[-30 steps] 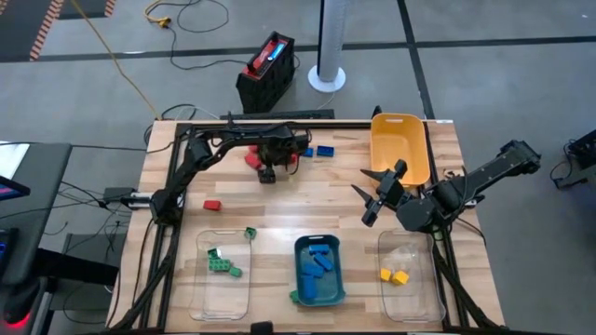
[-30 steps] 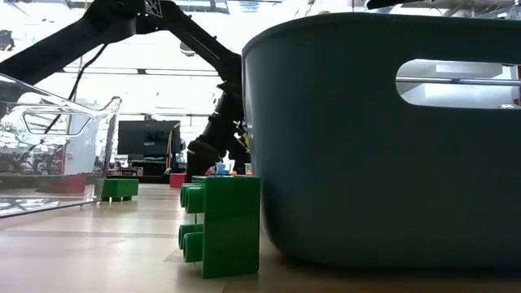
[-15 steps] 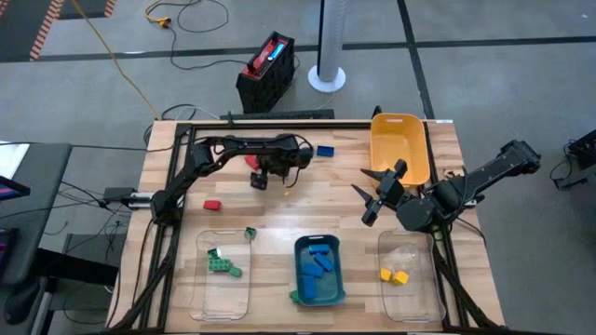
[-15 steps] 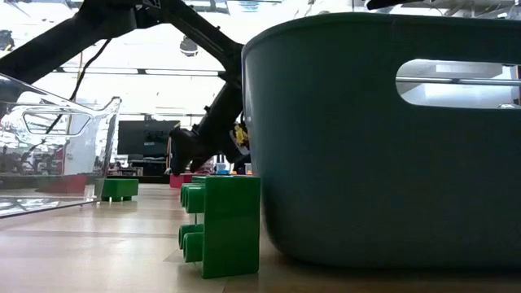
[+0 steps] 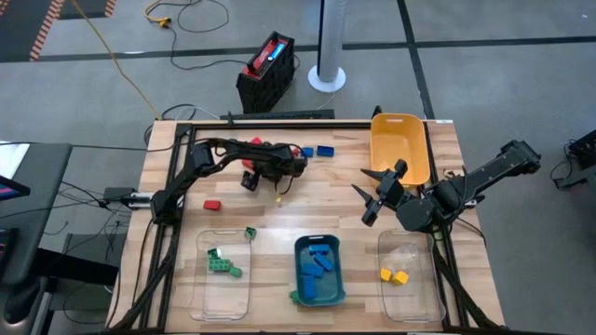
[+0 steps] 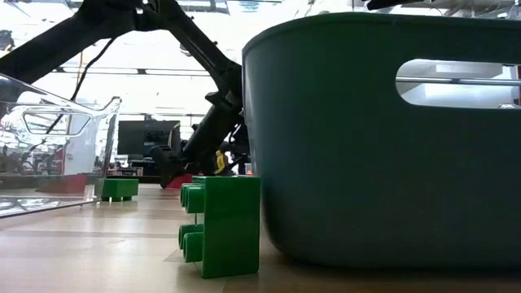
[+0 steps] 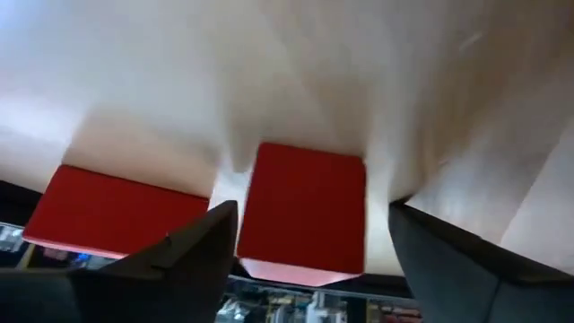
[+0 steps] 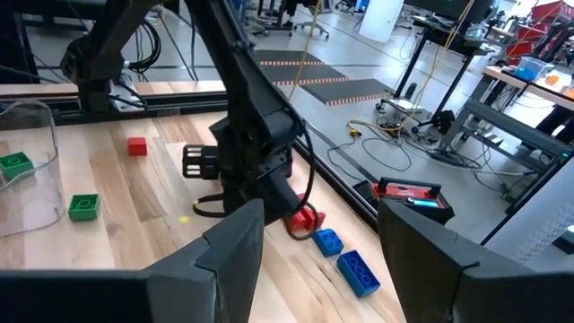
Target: Sort blocks
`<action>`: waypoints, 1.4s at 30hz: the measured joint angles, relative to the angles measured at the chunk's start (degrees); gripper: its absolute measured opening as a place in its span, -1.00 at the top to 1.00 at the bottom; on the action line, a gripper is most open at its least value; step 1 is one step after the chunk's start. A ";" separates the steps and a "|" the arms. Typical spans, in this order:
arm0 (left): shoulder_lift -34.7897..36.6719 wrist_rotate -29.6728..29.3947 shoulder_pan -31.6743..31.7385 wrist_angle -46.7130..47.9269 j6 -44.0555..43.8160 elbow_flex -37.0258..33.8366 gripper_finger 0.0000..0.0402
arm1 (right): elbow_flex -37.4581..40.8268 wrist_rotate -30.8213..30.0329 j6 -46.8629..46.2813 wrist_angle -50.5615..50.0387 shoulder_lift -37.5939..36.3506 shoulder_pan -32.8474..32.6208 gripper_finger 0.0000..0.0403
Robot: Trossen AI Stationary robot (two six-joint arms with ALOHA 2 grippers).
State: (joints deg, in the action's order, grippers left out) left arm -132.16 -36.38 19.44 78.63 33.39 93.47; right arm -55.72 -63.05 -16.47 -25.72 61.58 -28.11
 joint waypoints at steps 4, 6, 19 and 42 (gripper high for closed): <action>0.10 0.02 -0.73 -0.75 -0.88 0.00 -0.01 | 0.00 0.00 -0.02 -0.01 0.00 0.01 -0.14; 0.15 0.06 -1.05 -0.85 -2.62 0.00 0.22 | 0.00 0.00 -0.04 -0.39 0.00 -0.03 -0.14; 8.30 0.17 -3.57 2.07 -19.30 0.04 0.38 | -0.02 -1.29 -5.39 -5.32 -1.73 -3.03 -0.14; 27.86 13.10 -18.97 -42.29 -13.71 0.01 0.38 | 0.00 -1.62 -7.54 -3.49 -0.35 -0.73 -0.14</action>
State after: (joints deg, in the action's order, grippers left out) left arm -104.30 -23.28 0.47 36.34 19.68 93.48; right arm -55.72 -64.66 -24.01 -29.21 61.23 -28.83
